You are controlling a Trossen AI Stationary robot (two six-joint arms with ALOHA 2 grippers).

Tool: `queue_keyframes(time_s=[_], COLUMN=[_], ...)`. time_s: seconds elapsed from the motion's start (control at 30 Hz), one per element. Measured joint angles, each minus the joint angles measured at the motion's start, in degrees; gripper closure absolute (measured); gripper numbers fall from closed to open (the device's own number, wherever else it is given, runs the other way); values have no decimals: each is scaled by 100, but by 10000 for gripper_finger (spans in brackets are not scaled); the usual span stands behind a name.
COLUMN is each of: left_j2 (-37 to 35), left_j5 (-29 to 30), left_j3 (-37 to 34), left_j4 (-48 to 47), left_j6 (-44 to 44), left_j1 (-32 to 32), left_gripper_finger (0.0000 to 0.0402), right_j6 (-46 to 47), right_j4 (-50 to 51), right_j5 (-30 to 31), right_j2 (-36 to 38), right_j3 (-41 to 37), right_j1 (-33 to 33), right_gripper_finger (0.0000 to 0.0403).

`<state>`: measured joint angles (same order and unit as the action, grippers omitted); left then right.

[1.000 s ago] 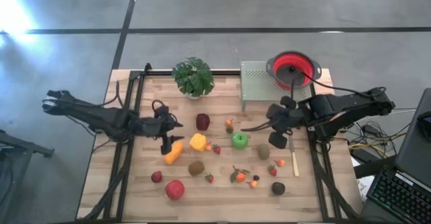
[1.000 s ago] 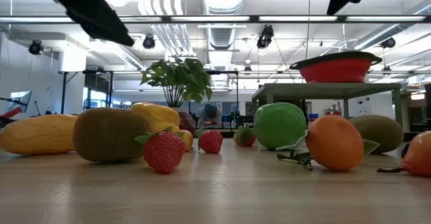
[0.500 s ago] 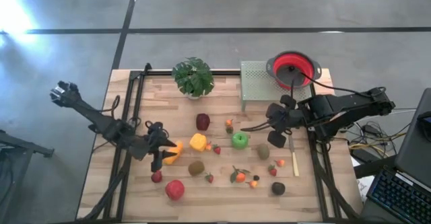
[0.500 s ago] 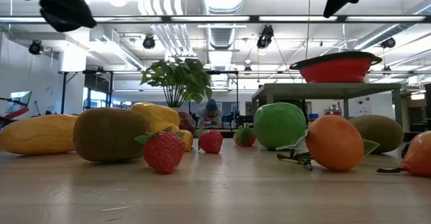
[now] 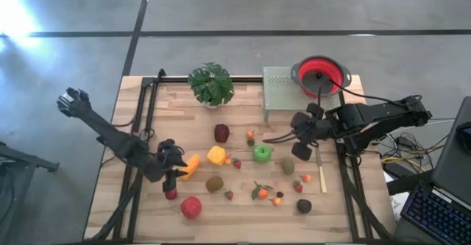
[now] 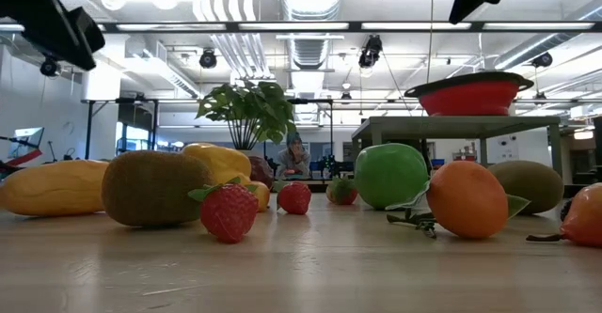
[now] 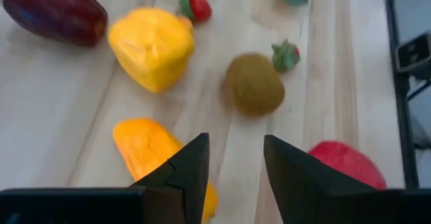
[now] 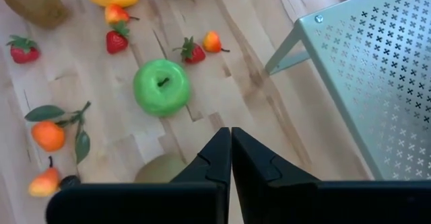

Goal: Pick & Place Fruit
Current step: Put the orange pear into the red strainer bowl on the shelf

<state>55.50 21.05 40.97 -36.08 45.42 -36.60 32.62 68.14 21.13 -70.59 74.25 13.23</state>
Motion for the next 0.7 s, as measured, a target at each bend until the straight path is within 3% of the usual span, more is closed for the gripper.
queue_keyframes(time_s=[0.47, 0.7], left_j2=[516, 516], left_j5=[-626, -351], left_j3=[17, 17], left_j4=[-47, -43], left_j6=[362, 228], left_j1=[-4, 53], left_gripper_finger=[255, 255], right_j6=[0, -10], right_j4=[-42, -265], right_j5=[8, 6], right_j2=[0, 0], right_j3=[-6, -15], right_j1=[0, -1], right_gripper_finger=[394, 394])
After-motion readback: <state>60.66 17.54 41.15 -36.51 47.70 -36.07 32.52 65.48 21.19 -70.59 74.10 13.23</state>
